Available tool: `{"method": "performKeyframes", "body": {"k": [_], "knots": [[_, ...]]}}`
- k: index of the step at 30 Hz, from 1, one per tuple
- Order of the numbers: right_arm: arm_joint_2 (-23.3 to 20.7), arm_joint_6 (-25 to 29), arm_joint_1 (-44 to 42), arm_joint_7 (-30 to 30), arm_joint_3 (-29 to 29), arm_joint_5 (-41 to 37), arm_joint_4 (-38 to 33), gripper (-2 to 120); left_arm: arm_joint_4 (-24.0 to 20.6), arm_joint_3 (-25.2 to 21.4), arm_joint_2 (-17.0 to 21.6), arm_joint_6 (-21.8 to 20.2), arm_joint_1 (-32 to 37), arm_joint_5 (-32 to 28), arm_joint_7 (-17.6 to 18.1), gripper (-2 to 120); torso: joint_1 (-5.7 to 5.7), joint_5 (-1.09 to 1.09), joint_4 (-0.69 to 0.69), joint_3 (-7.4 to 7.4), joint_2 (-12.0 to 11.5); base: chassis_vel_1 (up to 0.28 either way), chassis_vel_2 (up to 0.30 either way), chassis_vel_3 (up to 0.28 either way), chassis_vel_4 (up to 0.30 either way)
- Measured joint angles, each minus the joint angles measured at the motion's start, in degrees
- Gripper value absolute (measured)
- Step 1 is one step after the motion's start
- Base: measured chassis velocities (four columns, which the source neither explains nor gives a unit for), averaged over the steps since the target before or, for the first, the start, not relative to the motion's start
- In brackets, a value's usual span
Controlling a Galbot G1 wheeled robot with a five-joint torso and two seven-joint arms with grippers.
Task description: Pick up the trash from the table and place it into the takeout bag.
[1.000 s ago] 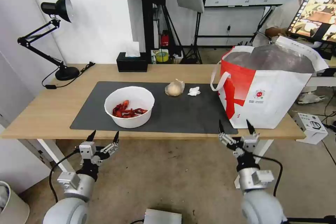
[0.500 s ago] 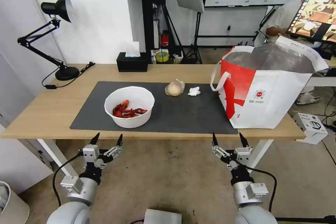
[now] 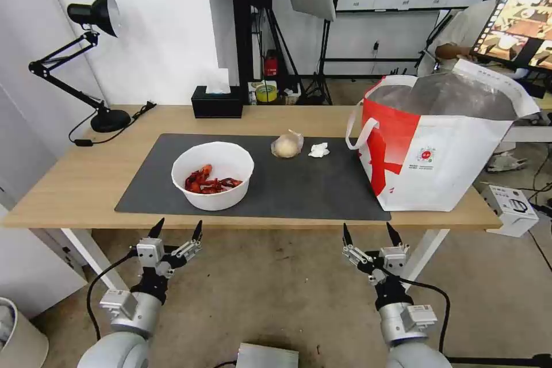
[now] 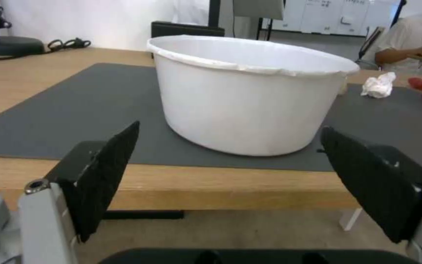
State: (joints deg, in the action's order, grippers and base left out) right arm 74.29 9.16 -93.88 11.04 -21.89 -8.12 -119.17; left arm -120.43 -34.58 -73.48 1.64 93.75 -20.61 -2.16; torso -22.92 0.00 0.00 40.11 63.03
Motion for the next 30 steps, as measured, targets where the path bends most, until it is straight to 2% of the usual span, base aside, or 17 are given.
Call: {"method": "performKeyframes", "body": {"k": [11, 22, 27, 30], "knots": [[-2.25, 0.00, 2.15, -1.89, 2.38, -3.90, 0.67, 100, -0.02, -0.05, 0.10, 0.07, 0.18, -0.03, 0.04, 100, 0.00, 0.00, 0.00, 0.00, 0.00, 0.000, 0.000, 0.000, 0.000], [-5.94, -0.71, 17.63, -1.81, 9.29, -9.60, 9.07, 100, -0.03, -0.14, -0.60, 0.78, 0.18, -0.02, 0.05, 100, -0.01, 0.00, 0.00, 0.01, 0.00, 0.000, 0.000, 0.000, 0.000], [-6.20, -0.89, 22.97, -1.50, 12.45, -10.42, 12.79, 100, -0.03, -0.26, -1.35, 1.30, 0.52, 0.24, -0.27, 100, -0.01, 0.01, 0.00, 0.01, -0.01, 0.000, 0.000, 0.000, 0.000], [-6.19, -1.22, 29.05, -0.44, 15.88, -10.94, 16.51, 100, -0.20, -0.30, -1.86, 1.52, 0.77, 0.62, -0.65, 100, -0.01, 0.01, 0.00, 0.01, -0.01, 0.000, 0.000, 0.000, 0.000]]}}
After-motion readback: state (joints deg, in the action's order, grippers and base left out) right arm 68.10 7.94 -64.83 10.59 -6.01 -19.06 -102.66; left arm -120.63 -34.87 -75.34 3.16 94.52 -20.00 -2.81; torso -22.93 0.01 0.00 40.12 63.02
